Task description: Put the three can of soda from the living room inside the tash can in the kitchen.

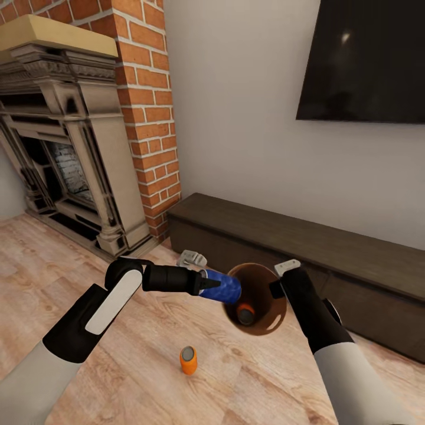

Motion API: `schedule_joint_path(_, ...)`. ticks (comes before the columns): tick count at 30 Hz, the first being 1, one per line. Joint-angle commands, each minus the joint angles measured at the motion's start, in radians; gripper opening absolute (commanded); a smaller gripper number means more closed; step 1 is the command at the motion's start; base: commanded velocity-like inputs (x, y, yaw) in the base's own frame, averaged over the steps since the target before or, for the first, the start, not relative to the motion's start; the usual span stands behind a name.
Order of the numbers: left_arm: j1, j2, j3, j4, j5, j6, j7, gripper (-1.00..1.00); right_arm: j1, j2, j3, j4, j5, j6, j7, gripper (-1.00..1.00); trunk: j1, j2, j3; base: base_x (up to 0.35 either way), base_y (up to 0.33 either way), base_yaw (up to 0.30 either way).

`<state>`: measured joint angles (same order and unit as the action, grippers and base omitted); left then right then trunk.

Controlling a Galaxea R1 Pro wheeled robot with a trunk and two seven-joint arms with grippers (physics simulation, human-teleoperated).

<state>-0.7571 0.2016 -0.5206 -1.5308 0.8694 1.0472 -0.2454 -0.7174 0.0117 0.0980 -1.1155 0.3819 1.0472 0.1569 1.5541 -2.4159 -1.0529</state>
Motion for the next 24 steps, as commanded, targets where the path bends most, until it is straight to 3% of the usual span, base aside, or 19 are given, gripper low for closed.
schedule_joint_path(1,-0.001,0.000,0.000,0.000,0.000,0.000,0.000,-1.00,0.000,0.002,0.008,0.003,0.005,0.000,-0.001,-1.00,0.000,0.000,0.000,0.000,0.000,0.000)
schedule_joint_path(7,-0.002,-0.001,-0.001,0.009,-0.010,0.000,0.005,-1.00,0.000,0.023,0.032,0.007,0.005,0.000,-0.006,-1.00,0.000,0.000,0.000,0.000,0.000,0.000)
schedule_joint_path(11,-0.002,-0.037,-0.004,0.043,-0.037,0.000,0.023,-1.00,0.000,0.039,0.040,0.007,0.026,0.000,-0.006,-1.00,0.000,0.000,0.000,0.000,0.000,0.000)
schedule_joint_path(14,-0.002,-0.098,-0.023,0.119,-0.096,0.000,0.037,-1.00,0.000,0.050,0.040,0.006,0.039,0.000,-0.007,-1.00,0.000,0.000,0.000,0.000,0.000,0.000)
schedule_joint_path(18,-0.002,-0.149,-0.049,0.174,-0.175,0.000,0.041,-1.00,0.000,0.056,0.041,0.006,0.044,0.000,-0.007,-1.00,0.000,0.000,0.000,0.000,0.000,0.000)
schedule_joint_path(20,-0.002,-0.162,-0.056,0.187,-0.199,0.000,0.042,-1.00,0.000,0.058,0.041,0.006,0.045,0.000,-0.007,-1.00,0.000,0.000,0.000,0.000,0.000,0.000)
schedule_joint_path(24,-0.002,-0.169,-0.061,0.194,-0.213,0.000,0.045,-1.00,0.000,0.059,0.042,0.006,0.046,0.000,-0.007,-1.00,0.000,0.000,0.000,0.000,0.000,0.000)
